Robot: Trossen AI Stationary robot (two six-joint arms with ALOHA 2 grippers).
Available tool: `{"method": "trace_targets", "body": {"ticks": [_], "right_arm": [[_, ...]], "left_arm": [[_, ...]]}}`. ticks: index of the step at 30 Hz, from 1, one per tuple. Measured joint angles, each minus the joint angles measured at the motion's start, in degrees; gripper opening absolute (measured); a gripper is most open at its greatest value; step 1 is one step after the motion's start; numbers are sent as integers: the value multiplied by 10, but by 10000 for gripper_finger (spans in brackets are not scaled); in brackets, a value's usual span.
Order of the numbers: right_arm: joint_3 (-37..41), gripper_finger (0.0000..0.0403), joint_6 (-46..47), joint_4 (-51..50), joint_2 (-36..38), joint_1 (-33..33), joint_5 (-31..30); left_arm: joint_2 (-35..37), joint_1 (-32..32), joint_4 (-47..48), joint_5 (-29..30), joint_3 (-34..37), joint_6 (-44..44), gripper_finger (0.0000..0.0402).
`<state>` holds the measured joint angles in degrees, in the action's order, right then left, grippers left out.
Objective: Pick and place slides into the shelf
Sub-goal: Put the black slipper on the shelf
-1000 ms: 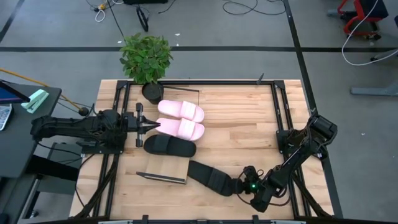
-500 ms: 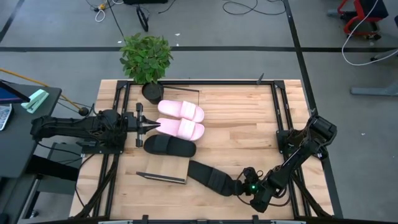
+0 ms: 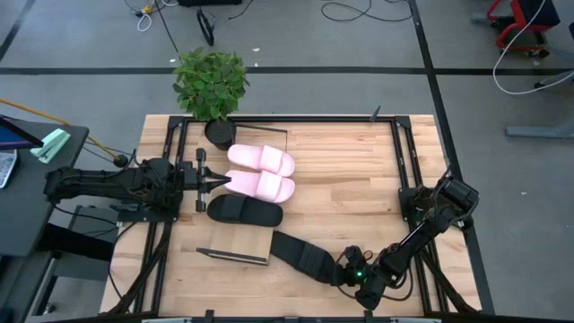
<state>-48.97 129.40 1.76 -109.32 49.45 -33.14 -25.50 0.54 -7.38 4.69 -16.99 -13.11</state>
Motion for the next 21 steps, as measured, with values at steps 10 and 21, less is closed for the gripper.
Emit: {"method": "trace_targets", "body": {"ticks": [10, 21], "right_arm": [[-19, 43, 3, -210, 85, 4, 54], [-239, 43, 3, -751, 145, 12, 143]], "left_arm": [[0, 0, -4, 0, 0, -2, 25], [0, 0, -9, 0, 0, -2, 22]]}}
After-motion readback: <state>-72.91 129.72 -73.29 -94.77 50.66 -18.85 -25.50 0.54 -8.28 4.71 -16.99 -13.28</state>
